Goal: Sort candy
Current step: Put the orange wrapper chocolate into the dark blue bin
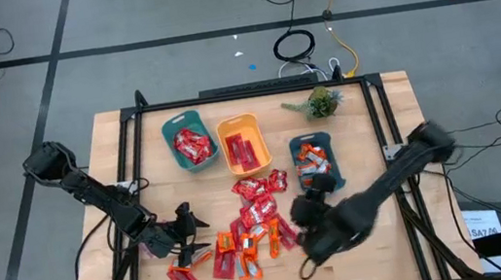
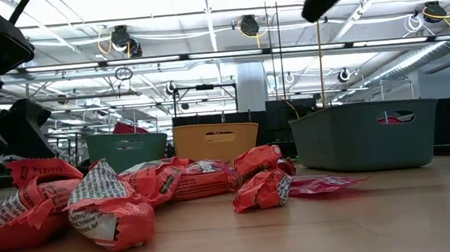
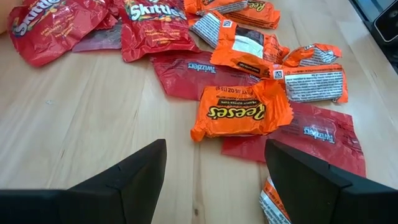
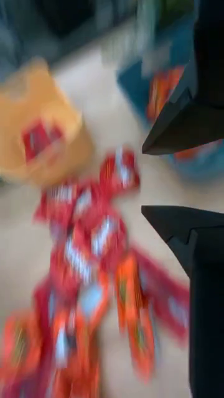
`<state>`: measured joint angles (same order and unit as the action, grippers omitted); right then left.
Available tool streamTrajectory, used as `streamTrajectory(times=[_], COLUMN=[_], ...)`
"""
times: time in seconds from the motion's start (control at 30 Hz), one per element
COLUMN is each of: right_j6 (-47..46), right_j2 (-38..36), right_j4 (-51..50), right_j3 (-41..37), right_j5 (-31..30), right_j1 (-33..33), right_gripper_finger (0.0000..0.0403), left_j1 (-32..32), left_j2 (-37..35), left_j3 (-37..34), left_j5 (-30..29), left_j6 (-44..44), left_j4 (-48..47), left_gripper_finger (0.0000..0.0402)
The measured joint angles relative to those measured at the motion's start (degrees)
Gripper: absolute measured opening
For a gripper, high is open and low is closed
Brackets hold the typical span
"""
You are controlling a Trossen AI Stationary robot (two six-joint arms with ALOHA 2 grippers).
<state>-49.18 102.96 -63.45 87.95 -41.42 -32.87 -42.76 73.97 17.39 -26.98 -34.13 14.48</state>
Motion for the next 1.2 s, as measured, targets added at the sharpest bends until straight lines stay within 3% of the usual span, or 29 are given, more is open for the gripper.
streamTrajectory(times=[0.2, 0.4, 0.53, 1.2], right_j6=[7.66, 13.61, 14.12, 13.89], right_j2=[-14.75, -17.3, -15.71, -15.0], right_j4=[41.26, 61.19, 65.59, 65.93], right_j3=[-24.6, -38.44, -41.45, -41.51], right_j5=[13.61, 14.46, 14.57, 14.16], right_j1=[1.35, 2.83, 2.88, 5.84], right_gripper_finger=[0.0107, 0.0108, 0.0118, 0.0128], left_j1=[0.0, 0.0, 0.0, 0.0], left_j2=[-0.01, -0.01, 0.0, -0.01], left_j3=[0.0, 0.0, 0.0, 0.01], left_j5=[-0.01, -0.01, -0.02, -0.02], left_j6=[0.0, 0.0, 0.0, 0.02], left_j4=[0.0, 0.0, 0.0, -0.02], left_gripper_finger=[0.0281, 0.0281, 0.0281, 0.0281])
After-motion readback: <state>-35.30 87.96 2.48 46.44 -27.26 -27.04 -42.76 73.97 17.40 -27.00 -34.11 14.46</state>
